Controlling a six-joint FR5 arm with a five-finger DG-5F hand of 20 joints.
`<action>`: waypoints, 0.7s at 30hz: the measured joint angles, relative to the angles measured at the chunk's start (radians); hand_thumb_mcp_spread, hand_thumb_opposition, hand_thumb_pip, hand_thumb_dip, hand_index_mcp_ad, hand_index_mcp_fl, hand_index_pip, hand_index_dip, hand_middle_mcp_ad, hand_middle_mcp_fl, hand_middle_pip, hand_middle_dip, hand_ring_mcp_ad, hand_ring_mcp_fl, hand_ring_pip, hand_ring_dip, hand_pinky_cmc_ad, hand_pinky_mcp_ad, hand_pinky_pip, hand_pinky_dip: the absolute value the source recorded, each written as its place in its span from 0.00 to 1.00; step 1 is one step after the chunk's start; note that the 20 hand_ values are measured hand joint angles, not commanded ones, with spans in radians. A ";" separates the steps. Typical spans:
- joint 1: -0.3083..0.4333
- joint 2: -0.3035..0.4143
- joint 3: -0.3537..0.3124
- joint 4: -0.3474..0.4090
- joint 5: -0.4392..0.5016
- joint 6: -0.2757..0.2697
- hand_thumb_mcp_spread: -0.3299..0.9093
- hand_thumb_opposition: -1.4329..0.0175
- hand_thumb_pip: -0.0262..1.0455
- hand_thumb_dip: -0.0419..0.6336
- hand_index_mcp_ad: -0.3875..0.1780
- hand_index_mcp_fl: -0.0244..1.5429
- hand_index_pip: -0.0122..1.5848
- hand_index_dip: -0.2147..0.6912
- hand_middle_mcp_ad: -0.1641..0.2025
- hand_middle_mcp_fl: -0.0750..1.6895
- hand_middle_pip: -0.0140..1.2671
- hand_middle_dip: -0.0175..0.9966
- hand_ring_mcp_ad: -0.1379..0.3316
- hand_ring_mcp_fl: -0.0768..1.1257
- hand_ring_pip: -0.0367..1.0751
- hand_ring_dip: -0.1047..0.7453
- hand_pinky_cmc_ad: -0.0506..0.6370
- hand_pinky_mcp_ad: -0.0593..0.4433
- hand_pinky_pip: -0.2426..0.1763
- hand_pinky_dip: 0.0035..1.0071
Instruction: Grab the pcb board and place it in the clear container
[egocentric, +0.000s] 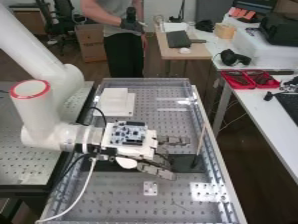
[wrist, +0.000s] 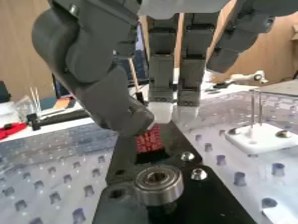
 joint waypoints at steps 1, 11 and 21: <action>0.001 0.002 -0.005 0.011 0.003 0.004 0.69 0.32 0.81 0.67 0.50 0.04 0.07 0.13 0.62 0.20 0.86 0.88 0.44 0.34 0.43 0.83 0.51 0.42 0.67 0.19; 0.008 0.008 -0.023 0.038 0.018 0.016 0.69 0.32 0.82 0.67 0.50 0.04 0.07 0.09 0.62 0.26 0.90 0.80 0.44 0.38 0.20 0.85 0.50 0.41 0.58 0.19; 0.011 0.005 -0.011 0.003 0.013 -0.004 0.69 0.32 0.82 0.67 0.50 0.04 0.07 0.08 0.63 0.26 0.89 0.81 0.43 0.38 0.15 0.85 0.50 0.42 0.55 0.19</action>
